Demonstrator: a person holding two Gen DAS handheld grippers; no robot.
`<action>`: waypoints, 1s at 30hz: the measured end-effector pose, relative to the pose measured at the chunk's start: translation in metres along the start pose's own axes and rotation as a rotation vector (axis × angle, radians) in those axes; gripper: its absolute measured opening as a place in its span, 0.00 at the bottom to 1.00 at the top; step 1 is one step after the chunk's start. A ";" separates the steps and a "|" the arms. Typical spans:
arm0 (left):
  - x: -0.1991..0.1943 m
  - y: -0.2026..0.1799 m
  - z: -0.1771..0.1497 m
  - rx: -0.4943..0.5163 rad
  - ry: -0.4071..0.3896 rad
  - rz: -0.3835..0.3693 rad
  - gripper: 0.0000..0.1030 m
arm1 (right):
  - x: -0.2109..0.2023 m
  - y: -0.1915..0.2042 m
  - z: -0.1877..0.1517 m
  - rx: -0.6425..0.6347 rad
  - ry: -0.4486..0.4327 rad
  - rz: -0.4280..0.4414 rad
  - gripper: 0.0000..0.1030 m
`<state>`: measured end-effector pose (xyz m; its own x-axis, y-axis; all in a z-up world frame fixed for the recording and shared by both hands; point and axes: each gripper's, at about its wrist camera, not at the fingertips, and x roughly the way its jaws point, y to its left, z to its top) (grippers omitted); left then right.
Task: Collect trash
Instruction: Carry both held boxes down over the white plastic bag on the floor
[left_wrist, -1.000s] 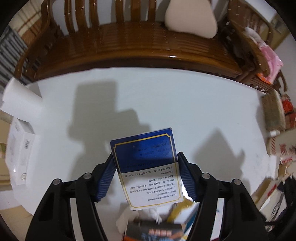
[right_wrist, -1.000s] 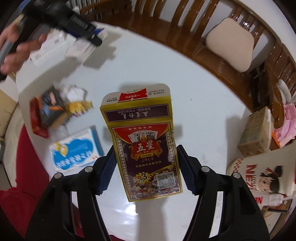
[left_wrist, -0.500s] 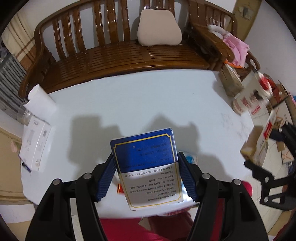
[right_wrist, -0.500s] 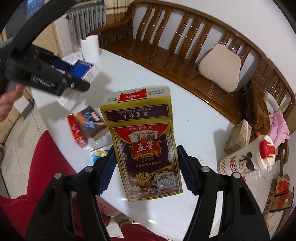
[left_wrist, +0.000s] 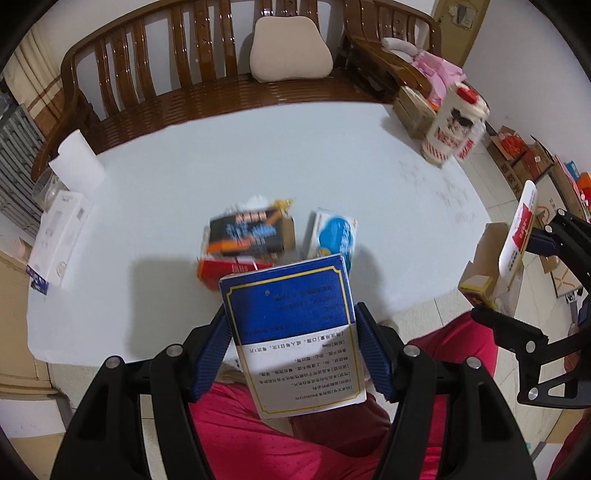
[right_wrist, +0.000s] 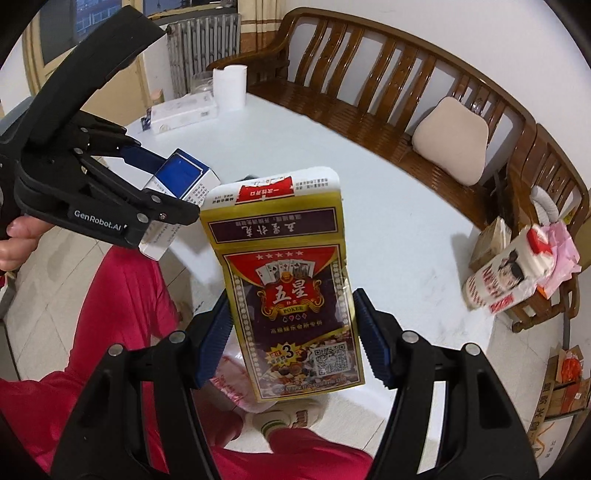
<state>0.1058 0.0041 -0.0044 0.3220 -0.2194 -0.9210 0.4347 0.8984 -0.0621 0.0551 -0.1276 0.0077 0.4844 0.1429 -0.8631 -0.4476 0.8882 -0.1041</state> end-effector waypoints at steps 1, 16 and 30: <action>0.002 -0.001 -0.005 0.002 0.004 -0.002 0.62 | 0.001 0.005 -0.005 0.001 0.007 0.009 0.61; 0.053 -0.032 -0.093 0.035 -0.007 -0.029 0.62 | 0.041 0.037 -0.087 0.046 0.070 0.029 0.61; 0.141 -0.051 -0.149 0.028 0.093 -0.072 0.62 | 0.119 0.066 -0.154 0.107 0.175 0.044 0.61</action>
<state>0.0036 -0.0163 -0.1881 0.2100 -0.2450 -0.9465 0.4774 0.8705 -0.1194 -0.0324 -0.1194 -0.1783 0.3239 0.1132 -0.9393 -0.3783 0.9255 -0.0189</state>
